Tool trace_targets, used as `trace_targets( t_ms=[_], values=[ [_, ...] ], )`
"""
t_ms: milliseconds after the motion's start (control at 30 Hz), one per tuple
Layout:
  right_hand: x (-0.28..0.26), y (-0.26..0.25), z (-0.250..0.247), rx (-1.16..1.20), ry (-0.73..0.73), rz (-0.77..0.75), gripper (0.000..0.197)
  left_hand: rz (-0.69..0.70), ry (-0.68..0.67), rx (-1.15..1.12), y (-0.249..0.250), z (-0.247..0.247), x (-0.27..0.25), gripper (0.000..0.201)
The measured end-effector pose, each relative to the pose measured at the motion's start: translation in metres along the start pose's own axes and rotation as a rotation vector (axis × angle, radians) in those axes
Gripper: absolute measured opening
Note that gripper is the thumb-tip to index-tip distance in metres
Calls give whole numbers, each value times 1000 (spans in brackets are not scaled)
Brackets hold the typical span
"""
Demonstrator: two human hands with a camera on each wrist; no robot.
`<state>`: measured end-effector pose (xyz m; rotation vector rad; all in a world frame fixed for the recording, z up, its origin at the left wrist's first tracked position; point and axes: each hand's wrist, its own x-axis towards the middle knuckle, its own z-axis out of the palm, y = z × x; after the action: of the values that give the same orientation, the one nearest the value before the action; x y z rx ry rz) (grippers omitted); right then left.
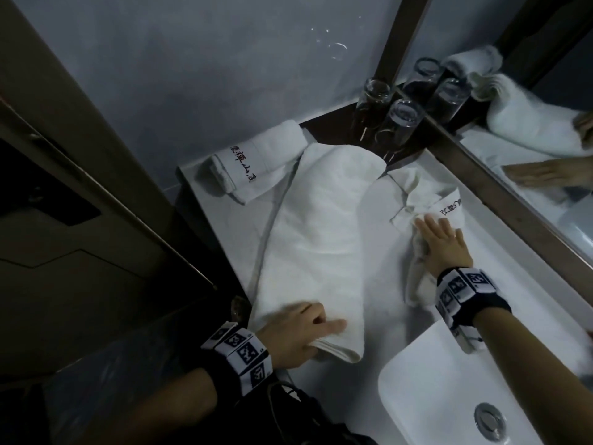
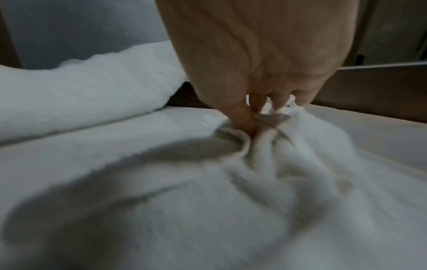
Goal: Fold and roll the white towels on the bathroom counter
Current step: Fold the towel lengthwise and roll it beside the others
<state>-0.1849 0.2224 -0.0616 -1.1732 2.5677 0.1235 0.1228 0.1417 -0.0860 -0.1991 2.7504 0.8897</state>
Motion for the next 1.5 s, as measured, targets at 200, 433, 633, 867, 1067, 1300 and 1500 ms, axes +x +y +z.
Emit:
trace_targets(
  t_ms=[200, 433, 633, 867, 1067, 1300, 1500],
  values=[
    [-15, -80, 7, 488, 162, -217, 44, 11, -33, -250, -4, -4, 1, 56],
    [-17, -119, 20, 928, 13, 161, 79, -183, 406, -249, -38, -59, 27, 40],
    [-9, -101, 21, 994, 23, 115, 57, -329, 83, 152, -56, -50, 35, 79],
    [6, -67, 10, 981, -178, 161, 64, -368, 173, 300, -27, 1, 28, 80],
    [26, -92, -19, 1409, -216, 213, 50, -377, 276, 340, -13, 3, 23, 81],
    [31, -136, -54, 1508, -26, -188, 30, -226, 425, 326, -21, 10, 25, 66],
    [57, -138, -49, 917, 205, 80, 56, -265, 365, 256, -36, -19, 35, 55]
  ],
)
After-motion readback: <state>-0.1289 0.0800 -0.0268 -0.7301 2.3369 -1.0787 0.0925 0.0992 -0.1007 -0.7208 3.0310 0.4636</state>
